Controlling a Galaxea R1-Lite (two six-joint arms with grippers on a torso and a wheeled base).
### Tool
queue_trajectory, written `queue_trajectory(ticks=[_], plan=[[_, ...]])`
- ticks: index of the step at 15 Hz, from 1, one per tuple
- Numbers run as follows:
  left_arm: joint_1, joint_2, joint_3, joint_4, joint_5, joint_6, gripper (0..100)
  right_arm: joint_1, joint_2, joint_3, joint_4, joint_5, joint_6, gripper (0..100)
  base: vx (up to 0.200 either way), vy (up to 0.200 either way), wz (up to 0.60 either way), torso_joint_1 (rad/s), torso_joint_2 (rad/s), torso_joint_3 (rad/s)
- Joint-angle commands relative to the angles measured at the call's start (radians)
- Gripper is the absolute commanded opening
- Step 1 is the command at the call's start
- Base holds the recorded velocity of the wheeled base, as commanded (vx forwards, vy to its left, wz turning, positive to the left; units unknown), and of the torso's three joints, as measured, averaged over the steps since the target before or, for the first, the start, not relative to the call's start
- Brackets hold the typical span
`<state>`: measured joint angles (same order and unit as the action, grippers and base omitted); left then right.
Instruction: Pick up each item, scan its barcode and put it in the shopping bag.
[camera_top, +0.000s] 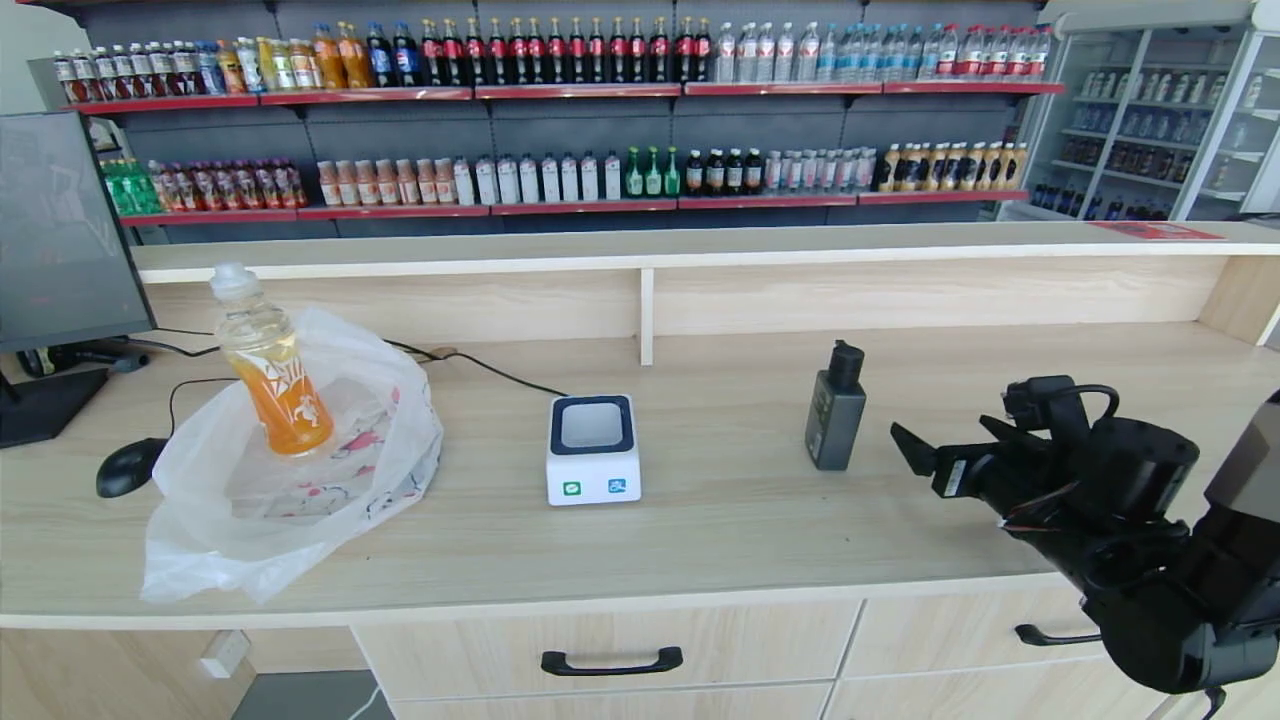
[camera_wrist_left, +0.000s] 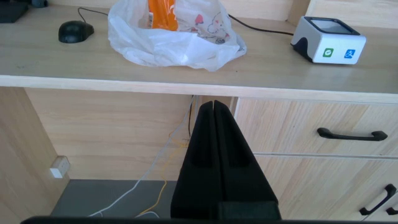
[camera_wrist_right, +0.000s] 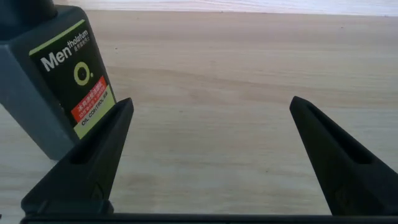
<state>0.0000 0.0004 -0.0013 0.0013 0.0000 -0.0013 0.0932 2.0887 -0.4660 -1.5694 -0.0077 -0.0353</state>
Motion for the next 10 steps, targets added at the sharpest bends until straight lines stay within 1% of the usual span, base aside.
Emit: queue_trajectory(ticks=[1,2,4,10], plan=[[0.000,0.000,0.000,0.000,0.000,0.000,0,0.065,-0.091,0.073,-0.001,0.000,0.009,100,0.000,0.000,0.00,0.000,0.00,0.000],[0.000,0.000,0.000,0.000,0.000,0.000,0,0.106,-0.102,0.087,-0.001,0.000,0.011,100,0.000,0.000,0.00,0.000,0.00,0.000],[0.000,0.000,0.000,0.000,0.000,0.000,0,0.148,-0.087,0.067,-0.001,0.000,0.008,100,0.000,0.000,0.00,0.000,0.00,0.000],[0.000,0.000,0.001,0.000,0.000,0.000,0,0.200,-0.009,-0.010,-0.001,-0.005,0.008,100,0.000,0.000,0.00,0.000,0.00,0.000]])
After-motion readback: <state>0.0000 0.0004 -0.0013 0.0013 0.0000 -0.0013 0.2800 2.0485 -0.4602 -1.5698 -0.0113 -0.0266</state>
